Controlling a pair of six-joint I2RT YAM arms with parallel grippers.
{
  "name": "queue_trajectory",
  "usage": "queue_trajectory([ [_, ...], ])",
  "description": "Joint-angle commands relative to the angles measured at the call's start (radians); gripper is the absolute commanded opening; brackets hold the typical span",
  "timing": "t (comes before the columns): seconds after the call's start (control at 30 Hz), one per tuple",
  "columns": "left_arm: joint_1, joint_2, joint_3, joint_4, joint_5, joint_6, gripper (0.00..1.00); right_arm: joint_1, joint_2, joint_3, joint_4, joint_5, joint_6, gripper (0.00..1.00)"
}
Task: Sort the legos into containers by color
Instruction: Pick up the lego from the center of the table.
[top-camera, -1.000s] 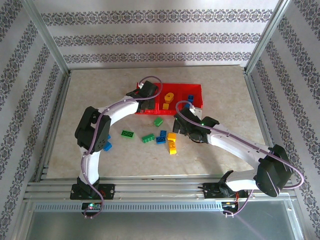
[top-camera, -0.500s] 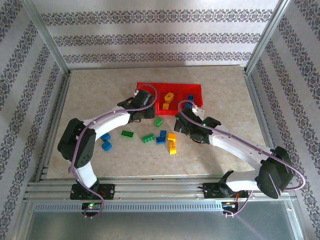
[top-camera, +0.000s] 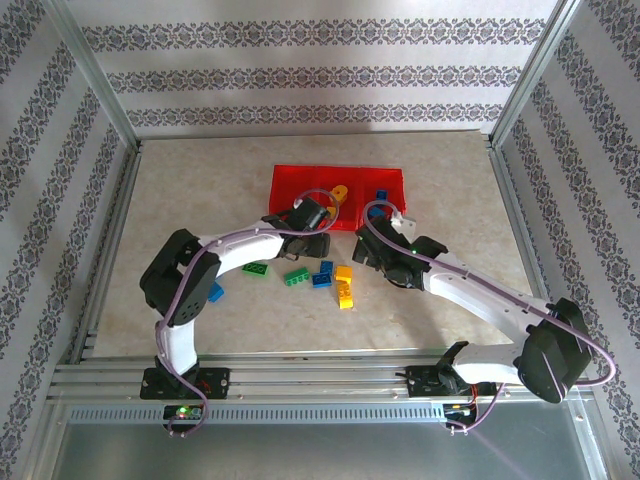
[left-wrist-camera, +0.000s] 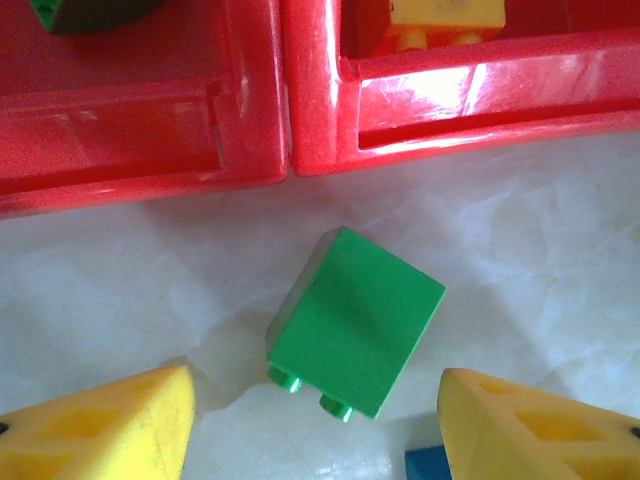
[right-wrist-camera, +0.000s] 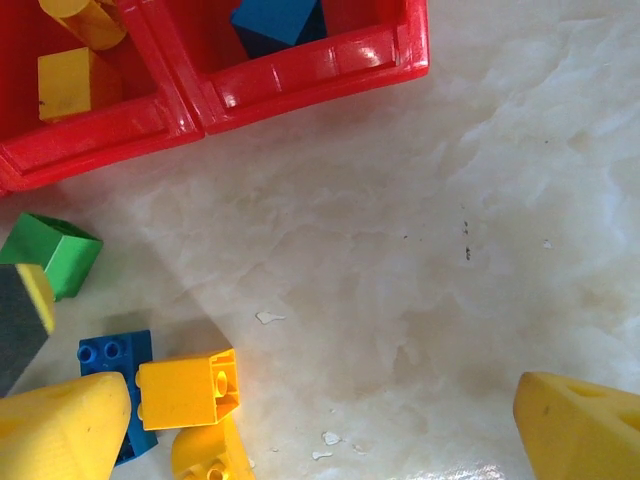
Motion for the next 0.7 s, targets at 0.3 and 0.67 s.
queue_trajectory([
  [0.3, -0.008, 0.096, 0.102, -0.03, -0.05, 0.048, 0.65, -0.016, -0.032, -0.023, 0.001, 0.027, 0.015, 0.98],
  [0.67, -0.008, 0.152, 0.153, -0.072, -0.092, 0.068, 0.56, -0.023, -0.046, -0.042, 0.006, 0.023, 0.02, 0.98],
])
